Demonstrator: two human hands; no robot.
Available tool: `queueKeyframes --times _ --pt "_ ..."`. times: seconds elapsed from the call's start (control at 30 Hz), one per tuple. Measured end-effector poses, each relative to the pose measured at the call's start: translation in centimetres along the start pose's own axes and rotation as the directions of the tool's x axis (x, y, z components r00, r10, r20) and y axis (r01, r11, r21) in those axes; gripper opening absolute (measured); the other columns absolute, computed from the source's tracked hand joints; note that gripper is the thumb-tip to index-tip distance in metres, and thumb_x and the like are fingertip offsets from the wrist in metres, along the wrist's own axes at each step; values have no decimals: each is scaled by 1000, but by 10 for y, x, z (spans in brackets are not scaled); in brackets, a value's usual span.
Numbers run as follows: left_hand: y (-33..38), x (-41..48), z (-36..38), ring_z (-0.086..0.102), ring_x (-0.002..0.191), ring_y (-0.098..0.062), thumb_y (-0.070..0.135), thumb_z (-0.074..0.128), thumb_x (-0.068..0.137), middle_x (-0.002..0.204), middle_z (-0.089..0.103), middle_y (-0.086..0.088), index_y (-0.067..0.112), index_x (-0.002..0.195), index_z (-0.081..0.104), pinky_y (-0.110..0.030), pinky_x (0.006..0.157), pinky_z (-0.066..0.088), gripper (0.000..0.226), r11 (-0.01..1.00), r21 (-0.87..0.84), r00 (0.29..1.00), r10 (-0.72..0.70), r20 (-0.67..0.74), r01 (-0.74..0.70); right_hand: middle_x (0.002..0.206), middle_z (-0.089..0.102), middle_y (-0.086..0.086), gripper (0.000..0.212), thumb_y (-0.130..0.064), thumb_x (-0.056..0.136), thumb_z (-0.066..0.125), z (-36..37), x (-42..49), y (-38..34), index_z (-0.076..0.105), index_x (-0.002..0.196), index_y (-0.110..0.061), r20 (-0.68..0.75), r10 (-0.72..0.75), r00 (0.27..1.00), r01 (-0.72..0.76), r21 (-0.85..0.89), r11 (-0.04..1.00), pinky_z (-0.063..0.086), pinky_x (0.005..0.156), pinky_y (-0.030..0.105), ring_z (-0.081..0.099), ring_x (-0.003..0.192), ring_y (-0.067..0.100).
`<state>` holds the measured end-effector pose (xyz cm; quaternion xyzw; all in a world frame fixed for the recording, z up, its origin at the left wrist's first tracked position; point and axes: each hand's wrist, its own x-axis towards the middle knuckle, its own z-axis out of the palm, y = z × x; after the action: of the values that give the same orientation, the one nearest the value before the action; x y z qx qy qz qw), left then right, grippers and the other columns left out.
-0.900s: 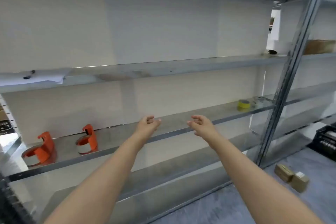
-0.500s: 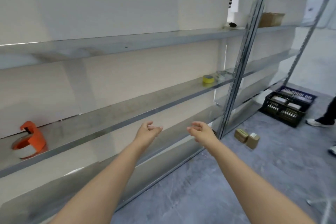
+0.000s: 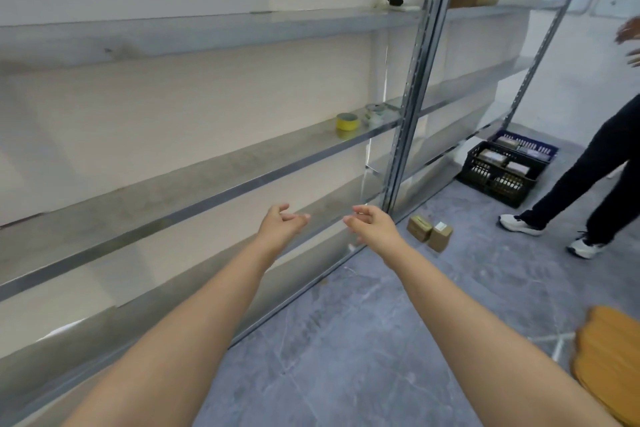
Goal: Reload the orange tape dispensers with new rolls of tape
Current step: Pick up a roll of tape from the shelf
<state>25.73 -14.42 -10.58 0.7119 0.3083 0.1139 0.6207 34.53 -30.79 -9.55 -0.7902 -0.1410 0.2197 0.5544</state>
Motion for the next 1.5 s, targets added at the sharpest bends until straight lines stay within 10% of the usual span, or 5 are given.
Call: queueKeyframes --times 0.9,1.5 --pt "67 376 131 58 110 -24 24 66 86 118 63 -6 9 136 38 -32 96 42 60 997 74 999 -32 34 30 108 62 4 45 -23 85 64 -97 390 -13 50 126 -11 54 59 997 -57 -27 998 43 102 40 57 107 19" --pt "87 565 205 52 95 -17 15 71 81 129 56 -16 6 135 40 -26 74 43 63 973 -12 892 -218 -396 232 144 38 16 74 -13 81 68 -117 679 -14 25 141 -5 445 -1 896 138 -275 952 41 96 32 46 125 30"
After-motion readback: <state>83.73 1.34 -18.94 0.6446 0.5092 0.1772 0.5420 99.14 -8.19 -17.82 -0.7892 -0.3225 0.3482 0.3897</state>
